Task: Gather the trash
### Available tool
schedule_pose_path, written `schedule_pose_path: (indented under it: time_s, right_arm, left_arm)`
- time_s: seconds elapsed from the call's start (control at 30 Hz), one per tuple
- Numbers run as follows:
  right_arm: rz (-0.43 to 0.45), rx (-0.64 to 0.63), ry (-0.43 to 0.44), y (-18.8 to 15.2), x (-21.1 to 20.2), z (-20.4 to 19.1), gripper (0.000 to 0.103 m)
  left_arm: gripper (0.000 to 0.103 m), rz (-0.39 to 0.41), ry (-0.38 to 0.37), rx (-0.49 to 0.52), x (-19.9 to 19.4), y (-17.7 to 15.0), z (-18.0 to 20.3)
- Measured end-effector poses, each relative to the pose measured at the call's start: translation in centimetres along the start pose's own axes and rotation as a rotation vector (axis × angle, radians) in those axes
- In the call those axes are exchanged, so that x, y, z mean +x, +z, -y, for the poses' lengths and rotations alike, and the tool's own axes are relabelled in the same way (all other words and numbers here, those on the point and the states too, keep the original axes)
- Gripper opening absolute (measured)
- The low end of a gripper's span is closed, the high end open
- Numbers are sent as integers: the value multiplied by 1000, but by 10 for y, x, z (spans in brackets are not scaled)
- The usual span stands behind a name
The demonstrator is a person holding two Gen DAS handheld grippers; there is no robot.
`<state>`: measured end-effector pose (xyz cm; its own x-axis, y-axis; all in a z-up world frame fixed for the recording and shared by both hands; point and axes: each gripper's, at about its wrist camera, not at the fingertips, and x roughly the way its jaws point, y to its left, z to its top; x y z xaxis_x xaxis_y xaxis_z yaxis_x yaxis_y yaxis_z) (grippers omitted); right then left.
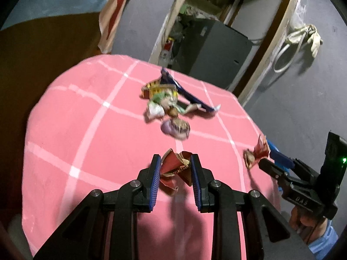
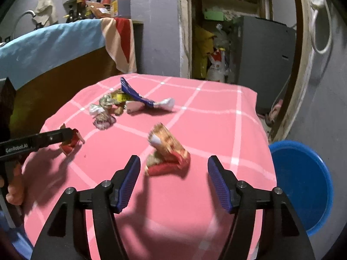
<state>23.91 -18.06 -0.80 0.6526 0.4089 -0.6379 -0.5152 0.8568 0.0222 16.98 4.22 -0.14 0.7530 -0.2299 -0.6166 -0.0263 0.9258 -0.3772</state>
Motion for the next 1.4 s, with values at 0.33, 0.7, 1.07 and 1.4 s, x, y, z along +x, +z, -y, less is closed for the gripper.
schedule_pose_path:
  time_s: [0.33, 0.7, 1.07, 1.4]
  right_arm:
    - [-13, 151, 114, 1, 14, 20, 26]
    - [162, -206, -170, 20, -22, -33, 23]
    - [10, -386, -220, 3, 15, -56, 23]
    - [2, -70, -57, 9, 2, -12, 31]
  left_arm:
    - [23, -21, 5, 14, 2, -3, 5]
    - [23, -22, 6, 14, 2, -5, 5]
    - [23, -25, 3, 7, 1, -5, 4]
    - [23, -26, 10, 11, 0, -7, 5]
